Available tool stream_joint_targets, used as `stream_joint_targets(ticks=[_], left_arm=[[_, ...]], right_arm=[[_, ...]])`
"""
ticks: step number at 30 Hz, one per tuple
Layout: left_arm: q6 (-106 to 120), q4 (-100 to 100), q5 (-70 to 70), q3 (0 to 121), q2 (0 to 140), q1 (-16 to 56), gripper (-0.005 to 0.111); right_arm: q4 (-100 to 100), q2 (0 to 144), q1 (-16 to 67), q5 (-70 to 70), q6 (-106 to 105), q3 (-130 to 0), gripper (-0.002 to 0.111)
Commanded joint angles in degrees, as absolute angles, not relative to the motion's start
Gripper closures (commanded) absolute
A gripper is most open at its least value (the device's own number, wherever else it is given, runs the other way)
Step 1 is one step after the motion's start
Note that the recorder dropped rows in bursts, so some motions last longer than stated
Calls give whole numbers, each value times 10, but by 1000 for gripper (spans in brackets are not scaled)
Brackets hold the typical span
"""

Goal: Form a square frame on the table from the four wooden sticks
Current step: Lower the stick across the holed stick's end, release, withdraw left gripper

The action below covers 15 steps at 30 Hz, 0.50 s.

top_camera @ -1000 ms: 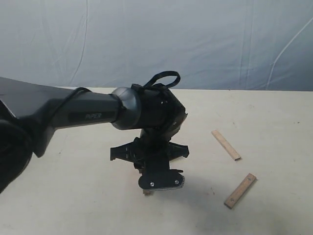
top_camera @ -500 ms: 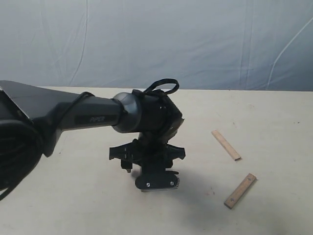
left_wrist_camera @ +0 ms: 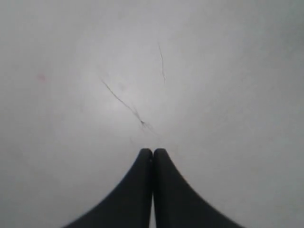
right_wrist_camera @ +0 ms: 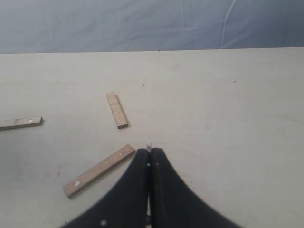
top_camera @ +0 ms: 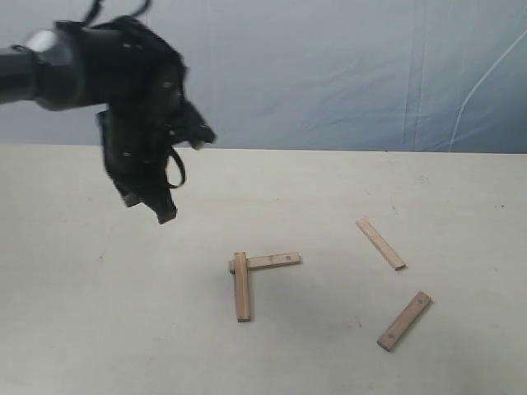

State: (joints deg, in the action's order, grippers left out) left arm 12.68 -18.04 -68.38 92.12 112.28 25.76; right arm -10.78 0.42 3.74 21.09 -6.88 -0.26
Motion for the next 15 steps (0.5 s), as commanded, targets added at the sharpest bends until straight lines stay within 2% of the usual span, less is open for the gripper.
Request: stream_joint_targets(ticks=[1, 5, 6, 15], left_arm=[[71, 0, -627, 802, 1050, 155, 107], [68, 93, -326, 569, 897, 70, 107], [78, 170, -232, 506, 839, 49, 107], [111, 268, 65, 241, 600, 65, 107]], right_arm=[[-110, 0, 40, 207, -68, 0, 109], [-110, 0, 40, 207, -68, 0, 109], [-110, 0, 40, 207, -68, 0, 109], [-89, 0, 40, 208, -69, 0, 109]])
